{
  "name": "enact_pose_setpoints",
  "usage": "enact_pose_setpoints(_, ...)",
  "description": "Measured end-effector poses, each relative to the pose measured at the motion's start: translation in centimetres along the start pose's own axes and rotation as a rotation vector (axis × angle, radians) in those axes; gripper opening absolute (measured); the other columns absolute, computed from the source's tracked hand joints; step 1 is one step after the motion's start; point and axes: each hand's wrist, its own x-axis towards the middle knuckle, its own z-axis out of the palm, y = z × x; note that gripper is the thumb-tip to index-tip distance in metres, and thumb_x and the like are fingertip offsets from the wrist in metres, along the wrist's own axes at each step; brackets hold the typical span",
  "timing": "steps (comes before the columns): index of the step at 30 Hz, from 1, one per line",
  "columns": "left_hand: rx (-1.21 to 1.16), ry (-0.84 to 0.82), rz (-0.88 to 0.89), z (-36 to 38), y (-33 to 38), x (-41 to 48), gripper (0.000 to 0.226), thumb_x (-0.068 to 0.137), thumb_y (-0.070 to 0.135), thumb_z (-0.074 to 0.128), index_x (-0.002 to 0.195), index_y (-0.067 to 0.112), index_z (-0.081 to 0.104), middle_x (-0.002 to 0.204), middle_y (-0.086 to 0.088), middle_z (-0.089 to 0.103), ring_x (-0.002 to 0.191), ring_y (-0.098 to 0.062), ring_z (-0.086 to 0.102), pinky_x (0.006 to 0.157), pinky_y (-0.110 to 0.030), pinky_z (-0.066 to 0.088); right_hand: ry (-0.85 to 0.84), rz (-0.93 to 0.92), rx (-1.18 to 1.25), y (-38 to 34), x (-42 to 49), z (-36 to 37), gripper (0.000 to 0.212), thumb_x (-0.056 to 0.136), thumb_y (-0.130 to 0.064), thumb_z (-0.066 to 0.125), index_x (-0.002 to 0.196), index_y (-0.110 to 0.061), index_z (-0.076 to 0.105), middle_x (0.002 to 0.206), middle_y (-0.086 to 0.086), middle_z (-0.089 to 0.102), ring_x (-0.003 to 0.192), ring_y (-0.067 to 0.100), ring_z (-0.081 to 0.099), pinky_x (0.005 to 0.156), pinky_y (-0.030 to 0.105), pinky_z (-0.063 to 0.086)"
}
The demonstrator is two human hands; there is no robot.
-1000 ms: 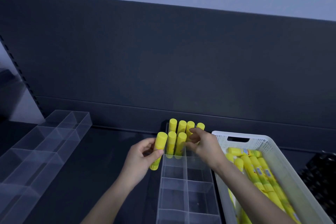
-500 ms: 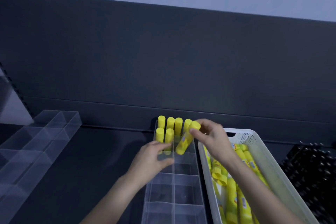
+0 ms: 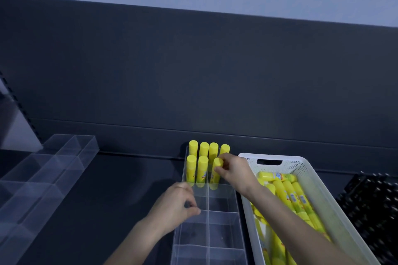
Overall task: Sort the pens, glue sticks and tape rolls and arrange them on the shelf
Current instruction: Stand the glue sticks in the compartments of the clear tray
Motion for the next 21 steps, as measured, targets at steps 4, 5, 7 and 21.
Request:
enact_pose_setpoints(4,0.027,-0.021,-0.002,0.0,0.1,0.0,0.020,0.082,0.036,0.066,0.085,0.018,0.073,0.106,0.016,0.047,0.104,0.002,0.042,0.096,-0.024,0.039,-0.019,0.002,-0.026,-0.1,-0.3,-0.1,0.034,0.085,-0.022,0.061,0.117,-0.011,0.059,0.103,0.013,0.068,0.097,0.028,0.061,0.082,0.029,0.046)
enact_pose_setpoints(5,0.036,-0.028,-0.008,-0.1,0.1,0.0,0.019,0.083,0.036,0.066,0.085,0.019,0.072,0.107,0.016,0.047,0.105,0.002,0.042,0.097,-0.024,0.039,-0.020,0.006,-0.024,-0.1,-0.3,-0.1,0.036,0.085,-0.022,0.061,0.119,-0.011,0.058,0.104,0.012,0.067,0.098,0.028,0.061,0.082,0.029,0.046)
enact_pose_setpoints(7,0.056,-0.044,-0.011,-0.1,0.4,-0.1,0.014,0.083,0.035,0.065,0.080,0.023,0.069,0.110,0.016,0.046,0.110,0.000,0.042,0.097,-0.024,0.038,-0.020,0.018,-0.002,-0.1,-0.6,-0.3,0.040,0.084,-0.022,0.063,0.122,-0.012,0.056,0.107,0.011,0.067,0.100,0.026,0.061,0.085,0.028,0.046)
enact_pose_setpoints(21,0.073,-0.013,0.295,4.1,12.0,3.4,0.024,0.093,0.018,0.047,0.105,0.007,0.065,0.105,-0.007,0.064,0.101,-0.022,0.058,0.083,-0.024,0.039,-0.039,0.398,-0.207,9.2,-12.1,-10.5,0.015,0.089,-0.023,0.054,0.092,-0.011,0.061,0.079,0.003,0.056,0.082,0.022,0.054,0.067,0.028,0.032)
